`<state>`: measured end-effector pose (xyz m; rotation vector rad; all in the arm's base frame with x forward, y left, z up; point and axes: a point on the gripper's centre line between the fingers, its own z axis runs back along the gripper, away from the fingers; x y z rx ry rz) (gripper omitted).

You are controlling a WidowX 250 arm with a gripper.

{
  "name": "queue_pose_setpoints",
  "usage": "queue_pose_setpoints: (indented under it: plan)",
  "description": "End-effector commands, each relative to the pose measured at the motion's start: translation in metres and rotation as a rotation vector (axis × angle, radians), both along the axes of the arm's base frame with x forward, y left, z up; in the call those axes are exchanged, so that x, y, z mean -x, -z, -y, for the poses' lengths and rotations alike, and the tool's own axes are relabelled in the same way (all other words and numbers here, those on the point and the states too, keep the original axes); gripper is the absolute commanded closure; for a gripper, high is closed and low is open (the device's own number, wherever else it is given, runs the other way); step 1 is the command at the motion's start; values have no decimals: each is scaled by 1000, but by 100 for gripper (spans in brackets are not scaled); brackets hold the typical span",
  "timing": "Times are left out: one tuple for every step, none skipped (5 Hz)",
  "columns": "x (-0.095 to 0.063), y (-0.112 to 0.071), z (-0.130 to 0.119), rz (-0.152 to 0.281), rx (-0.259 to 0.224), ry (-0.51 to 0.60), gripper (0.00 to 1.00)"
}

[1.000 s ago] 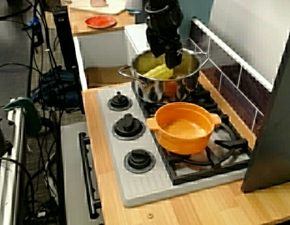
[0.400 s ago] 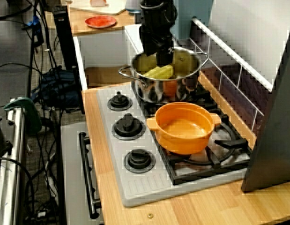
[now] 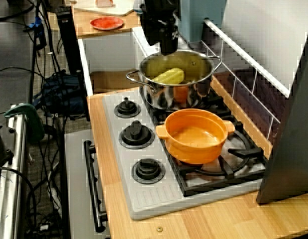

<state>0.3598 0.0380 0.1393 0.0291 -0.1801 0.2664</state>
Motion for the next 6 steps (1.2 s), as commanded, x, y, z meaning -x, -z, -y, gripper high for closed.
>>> queue_pose_setpoints:
  plan:
    - [9, -27, -17, 72, -5, -35, 0]
    - [9, -24, -18, 85, -6, -50, 0]
    - [7, -19, -17, 94, -5, -60, 0]
    - [4, -10, -15, 97, -19, -65, 0]
    - [-1, -2, -15, 90, -34, -72, 0]
    - [-2, 8, -15, 77, -49, -75, 0]
